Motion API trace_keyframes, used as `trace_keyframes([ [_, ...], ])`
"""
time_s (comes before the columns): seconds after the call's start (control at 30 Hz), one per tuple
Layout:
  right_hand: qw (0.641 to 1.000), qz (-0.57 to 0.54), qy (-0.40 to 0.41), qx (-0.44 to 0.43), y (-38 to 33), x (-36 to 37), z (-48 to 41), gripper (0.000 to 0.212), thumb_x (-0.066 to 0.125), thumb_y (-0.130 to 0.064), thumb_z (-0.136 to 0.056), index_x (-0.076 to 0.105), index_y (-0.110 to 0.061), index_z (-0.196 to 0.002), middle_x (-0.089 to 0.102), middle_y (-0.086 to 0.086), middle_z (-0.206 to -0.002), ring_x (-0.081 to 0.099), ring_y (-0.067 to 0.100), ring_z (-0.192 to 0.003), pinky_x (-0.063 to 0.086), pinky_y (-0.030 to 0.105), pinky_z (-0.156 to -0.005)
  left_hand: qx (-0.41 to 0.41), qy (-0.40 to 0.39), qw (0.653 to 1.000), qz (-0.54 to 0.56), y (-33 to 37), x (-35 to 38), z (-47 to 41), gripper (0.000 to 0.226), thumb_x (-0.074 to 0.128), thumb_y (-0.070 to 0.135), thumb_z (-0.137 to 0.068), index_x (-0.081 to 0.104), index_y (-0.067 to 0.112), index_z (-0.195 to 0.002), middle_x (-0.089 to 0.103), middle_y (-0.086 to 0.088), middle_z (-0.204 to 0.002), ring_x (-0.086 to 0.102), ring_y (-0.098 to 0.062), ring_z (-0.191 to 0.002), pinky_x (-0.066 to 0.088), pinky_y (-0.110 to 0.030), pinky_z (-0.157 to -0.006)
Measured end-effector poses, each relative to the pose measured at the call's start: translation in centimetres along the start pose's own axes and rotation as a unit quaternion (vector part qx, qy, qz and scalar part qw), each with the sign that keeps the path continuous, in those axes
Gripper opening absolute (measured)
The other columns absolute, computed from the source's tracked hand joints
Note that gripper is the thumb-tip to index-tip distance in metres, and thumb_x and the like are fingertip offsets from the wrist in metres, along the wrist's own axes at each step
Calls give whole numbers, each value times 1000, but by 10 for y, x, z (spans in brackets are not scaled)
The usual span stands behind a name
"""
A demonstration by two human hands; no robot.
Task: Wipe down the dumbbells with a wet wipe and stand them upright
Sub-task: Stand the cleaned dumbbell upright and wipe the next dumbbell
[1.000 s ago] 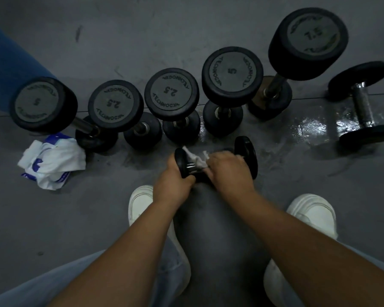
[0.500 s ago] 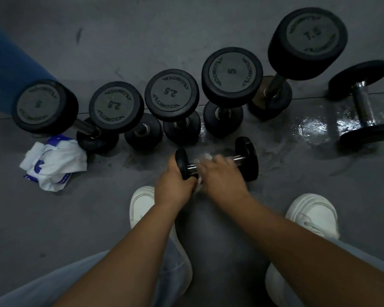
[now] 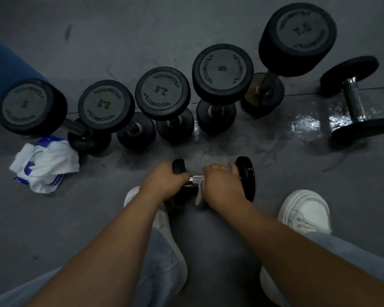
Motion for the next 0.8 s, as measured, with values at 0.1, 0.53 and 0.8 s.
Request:
trace_keyframes([
  [0.1, 1000, -5, 27, -7, 5, 10, 16, 54, 44, -43, -84, 54, -16, -129, 59, 2, -123, 50, 22, -119, 21, 40, -112, -28, 110, 993, -3, -3, 4, 16, 52, 55, 61, -83, 57, 24, -119, 66, -7, -115, 61, -31, -106, 47, -35, -81],
  [0.53, 993, 57, 69, -76, -7, 1, -8, 52, 44, -17, -84, 51, -12, -136, 60, 9, -129, 54, 23, -124, 28, 48, -111, 42, 44, 995, 82, 4, 11, 5, 53, 33, 54, -101, 27, 32, -149, 58, -14, -134, 55, -34, -122, 41, -37, -98],
  [0.8, 994, 39, 64, -78, 4, -21, -15, 35, 52, -16, -88, 63, -22, -120, 69, 3, -105, 64, 26, -95, 43, 33, -85, 46, 49, 995, 70, 4, 8, 2, 56, 40, 59, -98, 28, 33, -147, 61, -11, -130, 57, -34, -117, 44, -39, -94],
])
Point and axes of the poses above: each hand's wrist, its own z-axis away from the middle knuckle, its own x-axis out of the palm, y = z × x, the point moved 5 cm from there along -z, towards the middle knuckle
